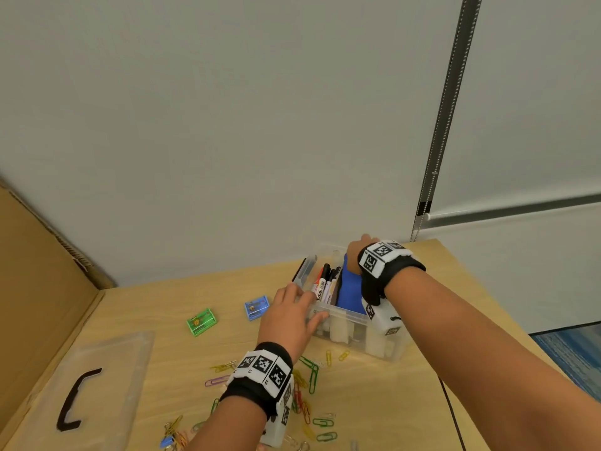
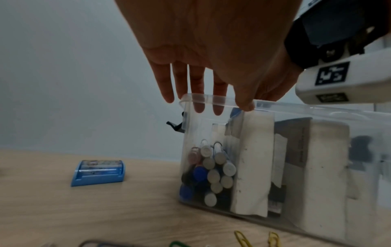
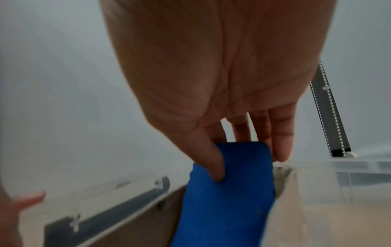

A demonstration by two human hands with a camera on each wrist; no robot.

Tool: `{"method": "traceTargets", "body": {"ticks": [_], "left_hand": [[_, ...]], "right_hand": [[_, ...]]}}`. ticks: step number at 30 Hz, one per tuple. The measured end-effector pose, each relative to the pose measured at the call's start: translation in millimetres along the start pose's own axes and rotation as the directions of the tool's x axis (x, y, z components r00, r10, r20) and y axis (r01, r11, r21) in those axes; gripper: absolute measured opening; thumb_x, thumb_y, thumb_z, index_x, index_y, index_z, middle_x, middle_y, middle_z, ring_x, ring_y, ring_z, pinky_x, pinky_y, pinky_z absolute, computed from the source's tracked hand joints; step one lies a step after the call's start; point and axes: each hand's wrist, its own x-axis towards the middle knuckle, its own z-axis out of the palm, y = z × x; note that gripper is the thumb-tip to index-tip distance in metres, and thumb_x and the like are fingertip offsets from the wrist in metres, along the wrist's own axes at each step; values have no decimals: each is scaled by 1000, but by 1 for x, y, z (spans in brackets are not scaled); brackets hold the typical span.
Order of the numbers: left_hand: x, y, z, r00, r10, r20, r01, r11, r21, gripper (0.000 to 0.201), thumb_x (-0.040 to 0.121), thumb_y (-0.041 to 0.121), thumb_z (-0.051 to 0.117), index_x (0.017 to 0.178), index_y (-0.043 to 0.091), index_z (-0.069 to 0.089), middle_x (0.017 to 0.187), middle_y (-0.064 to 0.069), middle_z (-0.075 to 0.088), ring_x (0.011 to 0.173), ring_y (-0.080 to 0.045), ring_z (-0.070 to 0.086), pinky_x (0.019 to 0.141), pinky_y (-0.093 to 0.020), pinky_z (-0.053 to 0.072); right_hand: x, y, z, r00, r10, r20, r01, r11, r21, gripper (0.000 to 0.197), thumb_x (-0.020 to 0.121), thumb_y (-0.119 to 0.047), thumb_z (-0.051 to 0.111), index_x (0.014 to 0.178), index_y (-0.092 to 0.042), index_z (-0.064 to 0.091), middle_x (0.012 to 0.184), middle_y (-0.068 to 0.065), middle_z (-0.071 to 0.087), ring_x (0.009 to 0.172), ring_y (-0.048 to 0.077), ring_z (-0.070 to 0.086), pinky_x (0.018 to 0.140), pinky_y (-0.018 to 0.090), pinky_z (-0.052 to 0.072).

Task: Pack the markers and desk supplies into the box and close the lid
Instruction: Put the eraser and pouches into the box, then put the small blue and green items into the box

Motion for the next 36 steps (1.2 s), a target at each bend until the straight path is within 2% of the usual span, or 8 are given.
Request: {"method": "traceTargets", "body": {"ticks": [8,12,17,21,24,28,31,36], "left_hand": [[-1,1,0,1000,-8,-2,8,1000,-7,45,92,57,37,128,31,45,126,7,42,120,-10,37,99,-25,39],[-1,2,-2,1000,-11,-1,11,1000,-15,45,91,56,39,129,31,45,126,7,42,120,-10,37,99,-26,40],[-1,3,-1,1000,-15,16,15,1000,-6,45,91,57,39,129,31,45,127,7,42,121,-11,37,99,-26,40],[-1,4,-3,999,-31,28,31,999,-8,44,92,54,40,129,30,45,128,5,42,122,-12,38,97,-27,42],[-4,2,-8,999,-10,34,13,996,-85,42,94,46,41,134,30,41,134,6,39,125,-12,39,95,-27,45],[-30,-18,-11,999,-50,18,53,972,-231,57,94,39,45,146,33,21,156,11,13,138,-7,26,111,-31,36],[-57,-53,-10,989,-136,50,143,968,-206,58,93,36,47,145,31,22,154,10,16,140,-8,22,116,-29,26],[-72,-127,-15,924,-329,196,336,942,-2,55,92,35,47,143,26,29,152,3,25,138,-17,26,114,-32,26]], "right_hand": [[-17,1,-6,998,-4,55,7,998,-57,56,79,-25,66,130,-9,48,136,16,48,122,36,50,99,48,45],[-15,1,-8,988,-69,138,79,995,-68,69,60,-34,75,123,-14,56,131,10,54,115,30,54,99,43,46],[9,2,12,981,-133,139,143,988,-63,14,87,-24,60,78,-13,57,90,7,62,88,24,52,97,43,49],[-67,-7,-14,987,-148,64,144,988,63,34,96,-16,47,125,0,54,132,15,54,118,30,53,103,36,42],[-106,-14,-22,988,-129,-88,148,952,268,40,95,-13,42,134,-6,49,137,14,51,122,29,51,103,38,43],[-146,-26,-11,894,-222,-390,361,871,332,41,94,-18,42,134,-17,48,138,3,49,122,24,48,100,38,43],[-166,-46,5,721,-303,-623,570,770,285,35,92,-17,43,126,-19,53,129,-3,52,117,17,46,97,30,42],[-160,-97,28,682,-438,-586,680,675,286,32,93,-14,44,123,-16,52,128,-1,49,119,17,43,99,27,37]]}}
